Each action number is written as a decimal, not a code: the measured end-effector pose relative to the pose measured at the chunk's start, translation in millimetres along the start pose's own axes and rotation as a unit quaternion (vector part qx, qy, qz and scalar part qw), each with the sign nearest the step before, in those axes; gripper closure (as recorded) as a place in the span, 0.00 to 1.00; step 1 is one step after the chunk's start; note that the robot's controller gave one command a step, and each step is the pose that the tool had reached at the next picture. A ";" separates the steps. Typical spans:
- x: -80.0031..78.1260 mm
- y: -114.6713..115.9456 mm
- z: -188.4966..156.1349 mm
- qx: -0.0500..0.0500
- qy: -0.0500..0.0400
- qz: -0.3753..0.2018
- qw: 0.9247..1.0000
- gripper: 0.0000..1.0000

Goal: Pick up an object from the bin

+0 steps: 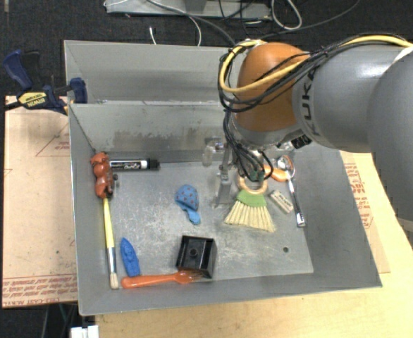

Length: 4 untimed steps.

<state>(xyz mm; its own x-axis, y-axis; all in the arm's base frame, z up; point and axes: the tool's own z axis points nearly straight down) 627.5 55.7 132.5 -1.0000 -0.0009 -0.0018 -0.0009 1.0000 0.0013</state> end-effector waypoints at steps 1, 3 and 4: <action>8.9 -84.7 53.9 0.000 0.000 -0.052 0.999 0.00; 29.3 -134.9 32.5 -0.001 -0.001 -0.083 0.997 0.00; 22.3 -158.6 59.1 -0.003 -0.004 0.010 1.000 0.00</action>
Offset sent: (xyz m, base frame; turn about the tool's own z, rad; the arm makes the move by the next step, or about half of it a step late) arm -0.0277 -0.1090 -0.0243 -0.1318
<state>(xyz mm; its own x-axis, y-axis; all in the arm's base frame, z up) 605.4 -102.9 73.2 -0.9998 0.0185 -0.0089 0.0185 0.9998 0.0066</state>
